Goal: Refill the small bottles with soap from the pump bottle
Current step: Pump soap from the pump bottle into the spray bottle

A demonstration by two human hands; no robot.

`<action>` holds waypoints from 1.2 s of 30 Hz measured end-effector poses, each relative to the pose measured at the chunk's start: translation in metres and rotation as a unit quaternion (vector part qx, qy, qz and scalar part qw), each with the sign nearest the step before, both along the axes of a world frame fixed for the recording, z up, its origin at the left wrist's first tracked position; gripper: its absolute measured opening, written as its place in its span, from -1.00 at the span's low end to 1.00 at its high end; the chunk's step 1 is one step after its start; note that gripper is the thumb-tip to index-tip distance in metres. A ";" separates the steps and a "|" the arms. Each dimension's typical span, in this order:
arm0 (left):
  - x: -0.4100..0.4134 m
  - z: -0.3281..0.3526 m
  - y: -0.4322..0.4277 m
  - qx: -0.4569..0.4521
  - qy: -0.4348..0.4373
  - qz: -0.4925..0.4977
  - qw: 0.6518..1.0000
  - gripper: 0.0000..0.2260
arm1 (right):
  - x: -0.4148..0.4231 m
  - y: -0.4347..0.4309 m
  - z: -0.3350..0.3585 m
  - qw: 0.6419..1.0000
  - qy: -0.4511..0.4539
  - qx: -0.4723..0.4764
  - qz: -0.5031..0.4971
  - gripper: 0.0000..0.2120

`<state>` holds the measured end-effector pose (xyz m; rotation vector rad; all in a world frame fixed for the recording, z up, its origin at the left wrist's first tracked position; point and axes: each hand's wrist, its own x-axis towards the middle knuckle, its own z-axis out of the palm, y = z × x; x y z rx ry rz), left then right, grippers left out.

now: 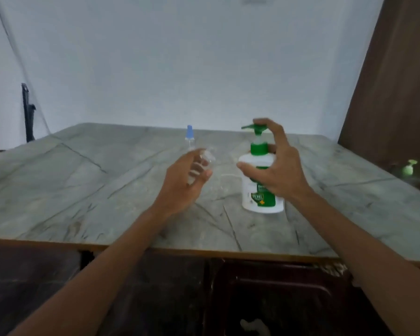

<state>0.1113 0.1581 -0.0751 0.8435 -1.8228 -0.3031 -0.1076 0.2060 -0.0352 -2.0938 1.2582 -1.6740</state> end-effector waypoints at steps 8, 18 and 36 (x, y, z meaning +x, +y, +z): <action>-0.003 -0.001 -0.023 -0.044 -0.002 -0.056 0.997 -0.59 | -0.011 -0.004 0.028 0.990 0.128 0.060 0.008 -0.28; -0.005 0.004 -0.018 -0.072 -0.002 -0.068 0.995 -0.58 | -0.001 -0.012 0.028 0.978 0.204 0.038 0.017 -0.31; 0.004 0.003 -0.014 -0.064 -0.035 -0.026 0.997 -0.54 | 0.015 -0.019 0.027 0.975 0.219 0.038 -0.001 -0.35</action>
